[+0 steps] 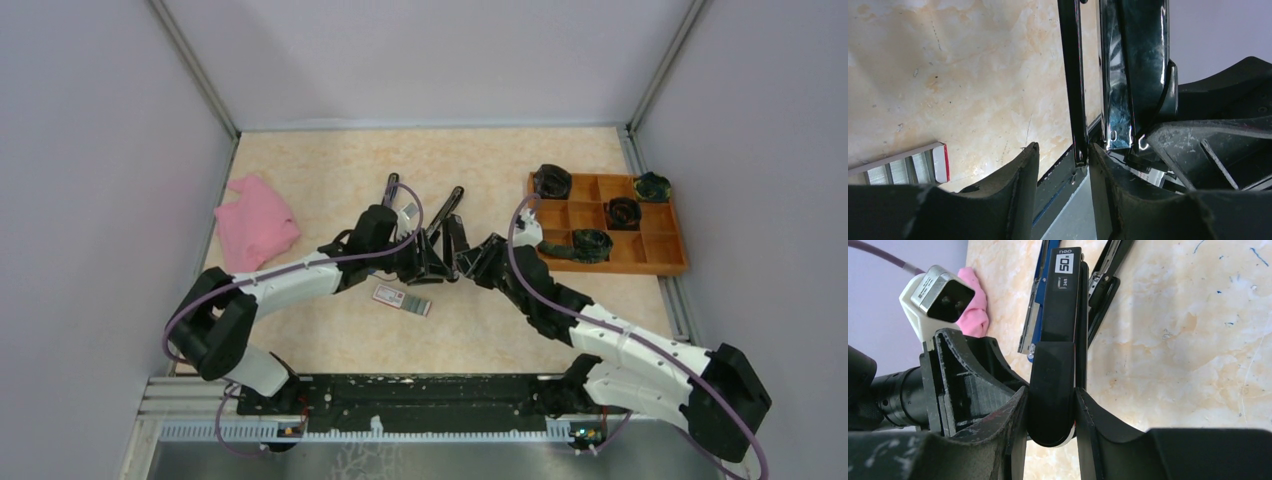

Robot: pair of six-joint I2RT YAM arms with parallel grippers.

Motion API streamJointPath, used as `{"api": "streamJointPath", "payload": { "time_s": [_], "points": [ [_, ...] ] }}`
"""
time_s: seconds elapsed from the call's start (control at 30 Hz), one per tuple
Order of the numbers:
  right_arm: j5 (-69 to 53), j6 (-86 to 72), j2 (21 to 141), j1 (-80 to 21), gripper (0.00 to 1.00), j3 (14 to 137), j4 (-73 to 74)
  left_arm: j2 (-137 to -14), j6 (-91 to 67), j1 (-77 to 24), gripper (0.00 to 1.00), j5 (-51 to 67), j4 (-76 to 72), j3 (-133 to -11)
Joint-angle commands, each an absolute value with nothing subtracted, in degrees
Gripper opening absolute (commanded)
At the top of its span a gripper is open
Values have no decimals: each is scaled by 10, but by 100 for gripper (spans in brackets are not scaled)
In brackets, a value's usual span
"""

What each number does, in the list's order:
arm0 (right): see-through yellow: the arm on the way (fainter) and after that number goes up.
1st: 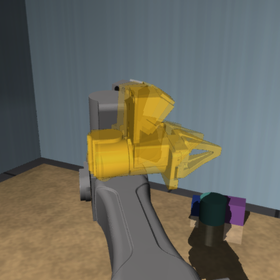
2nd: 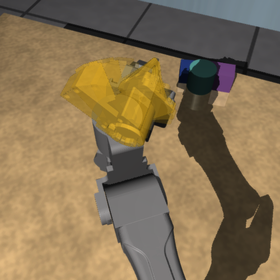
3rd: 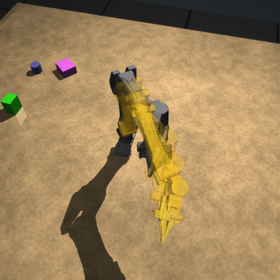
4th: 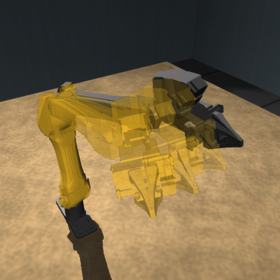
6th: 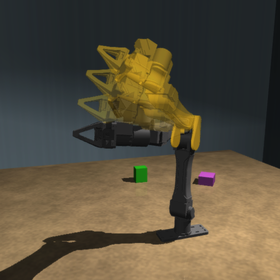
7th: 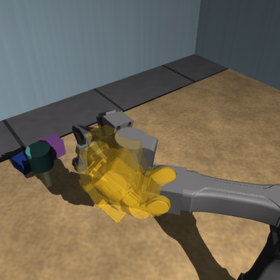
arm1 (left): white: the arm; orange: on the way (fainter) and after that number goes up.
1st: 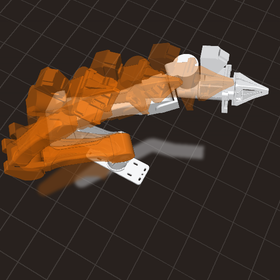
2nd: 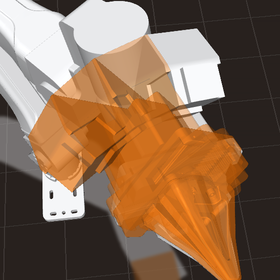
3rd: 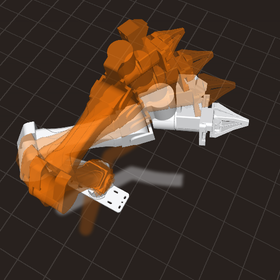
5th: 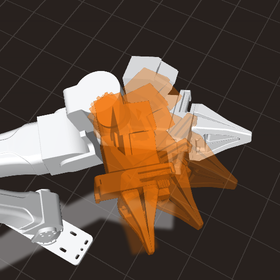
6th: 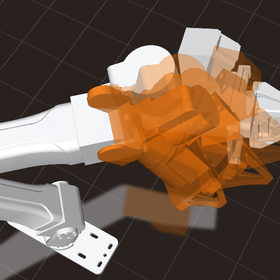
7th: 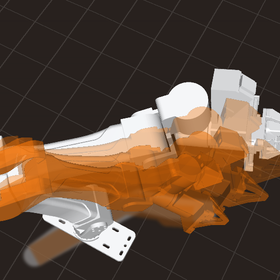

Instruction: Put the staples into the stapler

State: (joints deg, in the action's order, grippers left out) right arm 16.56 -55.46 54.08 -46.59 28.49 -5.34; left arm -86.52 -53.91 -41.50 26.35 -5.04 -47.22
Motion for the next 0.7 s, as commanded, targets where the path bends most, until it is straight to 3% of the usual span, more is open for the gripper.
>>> {"api": "streamJointPath", "payload": {
  "time_s": [0.0, 0.3, 0.5, 0.67],
  "points": [
    [150, -536, 539, -482, 0, 299, -168, -877, -548, -418, 45, 253, -76, -490],
    [109, -512, 555, -488, 0, 311, -176, -888, -561, -417, 31, 248, -100, -484],
    [91, -469, 565, -488, 0, 349, -113, -881, -543, -417, 1, 198, -67, -479],
    [102, -416, 562, -477, 0, 398, -1, -871, -515, -416, 0, 141, -19, -473]
  ]
}}
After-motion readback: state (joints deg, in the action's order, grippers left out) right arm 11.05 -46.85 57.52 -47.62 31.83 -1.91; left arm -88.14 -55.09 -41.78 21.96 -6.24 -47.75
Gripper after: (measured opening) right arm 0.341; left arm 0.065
